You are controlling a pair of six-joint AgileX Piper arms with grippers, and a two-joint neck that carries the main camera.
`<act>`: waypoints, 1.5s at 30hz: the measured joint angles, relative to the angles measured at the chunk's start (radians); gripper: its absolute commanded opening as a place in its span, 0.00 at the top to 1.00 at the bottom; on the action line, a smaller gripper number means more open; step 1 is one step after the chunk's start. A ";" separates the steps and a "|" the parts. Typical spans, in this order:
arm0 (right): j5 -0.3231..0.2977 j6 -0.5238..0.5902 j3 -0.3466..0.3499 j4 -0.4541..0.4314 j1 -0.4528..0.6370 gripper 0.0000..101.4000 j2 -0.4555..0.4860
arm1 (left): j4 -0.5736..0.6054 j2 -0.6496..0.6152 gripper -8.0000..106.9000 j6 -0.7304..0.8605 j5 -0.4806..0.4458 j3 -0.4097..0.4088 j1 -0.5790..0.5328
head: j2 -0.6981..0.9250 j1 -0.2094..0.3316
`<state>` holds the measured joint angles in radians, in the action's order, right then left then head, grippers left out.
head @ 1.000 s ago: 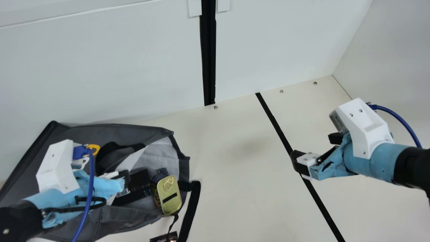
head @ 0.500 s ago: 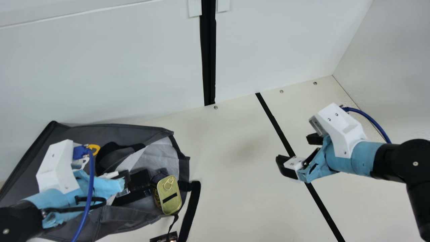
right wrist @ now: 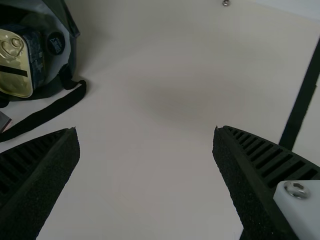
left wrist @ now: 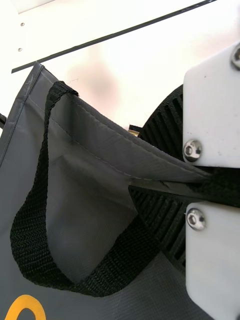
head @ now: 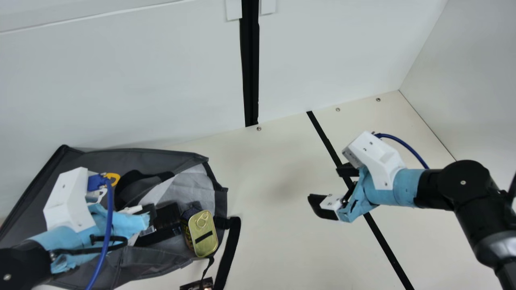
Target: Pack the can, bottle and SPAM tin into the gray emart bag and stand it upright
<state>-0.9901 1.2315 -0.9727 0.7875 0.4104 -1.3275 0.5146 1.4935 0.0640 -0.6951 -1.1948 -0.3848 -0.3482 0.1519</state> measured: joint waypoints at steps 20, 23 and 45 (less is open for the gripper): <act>0.024 0.217 -0.011 0.164 -0.131 0.06 -0.205 | 0.000 0.000 1.00 0.000 0.000 0.000 0.000 | 0.000 0.000; 0.029 0.231 -0.017 0.188 -0.153 0.06 -0.232 | 0.000 0.000 1.00 0.000 0.000 0.000 0.000 | 0.000 0.000; 0.056 0.311 -0.114 0.301 -0.321 0.06 -0.425 | 0.000 0.000 1.00 0.000 0.000 0.000 0.000 | 0.000 0.000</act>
<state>-0.9337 1.5429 -1.0864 1.0889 0.0891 -1.7528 0.5146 1.4935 0.0640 -0.6951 -1.1948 -0.3848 -0.3482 0.1519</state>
